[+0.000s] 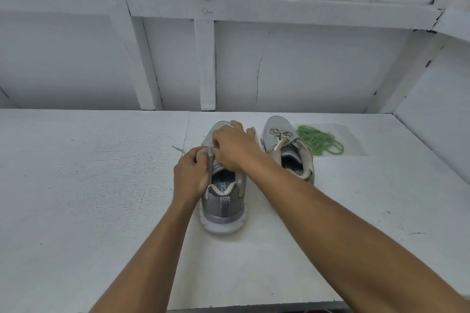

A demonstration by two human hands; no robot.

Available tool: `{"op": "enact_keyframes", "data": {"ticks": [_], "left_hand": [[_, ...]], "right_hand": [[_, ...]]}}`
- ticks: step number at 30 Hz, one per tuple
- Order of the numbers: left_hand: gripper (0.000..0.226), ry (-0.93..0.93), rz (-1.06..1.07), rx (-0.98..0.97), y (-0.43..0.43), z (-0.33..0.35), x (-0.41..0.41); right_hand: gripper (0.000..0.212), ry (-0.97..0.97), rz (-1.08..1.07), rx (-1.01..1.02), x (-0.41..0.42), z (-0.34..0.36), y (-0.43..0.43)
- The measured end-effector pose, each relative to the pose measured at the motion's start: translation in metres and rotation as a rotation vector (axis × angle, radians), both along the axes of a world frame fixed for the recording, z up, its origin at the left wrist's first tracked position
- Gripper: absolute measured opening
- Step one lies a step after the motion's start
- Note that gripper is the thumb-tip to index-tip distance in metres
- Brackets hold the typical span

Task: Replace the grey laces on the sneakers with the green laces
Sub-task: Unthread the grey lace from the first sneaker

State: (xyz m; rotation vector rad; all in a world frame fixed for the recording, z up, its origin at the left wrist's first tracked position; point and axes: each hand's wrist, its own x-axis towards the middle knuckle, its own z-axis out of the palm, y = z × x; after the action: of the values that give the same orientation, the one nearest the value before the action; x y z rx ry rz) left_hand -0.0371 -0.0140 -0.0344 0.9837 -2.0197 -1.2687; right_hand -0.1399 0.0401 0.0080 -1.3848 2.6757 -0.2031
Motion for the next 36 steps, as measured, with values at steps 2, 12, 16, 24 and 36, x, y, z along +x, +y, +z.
{"op": "enact_keyframes", "data": {"ticks": [2,12,16,24,36], "left_hand": [[0.024,0.001,0.000,0.002,0.001,0.000,0.000],[0.029,0.020,0.005,0.025,-0.002,-0.004,-0.001],[0.028,0.026,0.008,0.046,-0.002,-0.003,-0.001],[0.030,0.013,0.003,0.047,-0.004,-0.005,-0.002],[0.031,-0.009,-0.017,0.031,-0.005,-0.005,-0.002]], "right_hand": [[0.008,-0.014,-0.011,-0.028,-0.002,0.003,0.000],[0.020,-0.081,-0.188,-0.306,-0.051,0.047,0.032],[0.012,-0.122,-0.265,-0.476,-0.070,0.053,0.042],[0.012,-0.245,-0.454,-0.856,-0.092,0.071,0.055],[0.014,-0.050,-0.373,-0.759,-0.069,0.063,0.050]]}}
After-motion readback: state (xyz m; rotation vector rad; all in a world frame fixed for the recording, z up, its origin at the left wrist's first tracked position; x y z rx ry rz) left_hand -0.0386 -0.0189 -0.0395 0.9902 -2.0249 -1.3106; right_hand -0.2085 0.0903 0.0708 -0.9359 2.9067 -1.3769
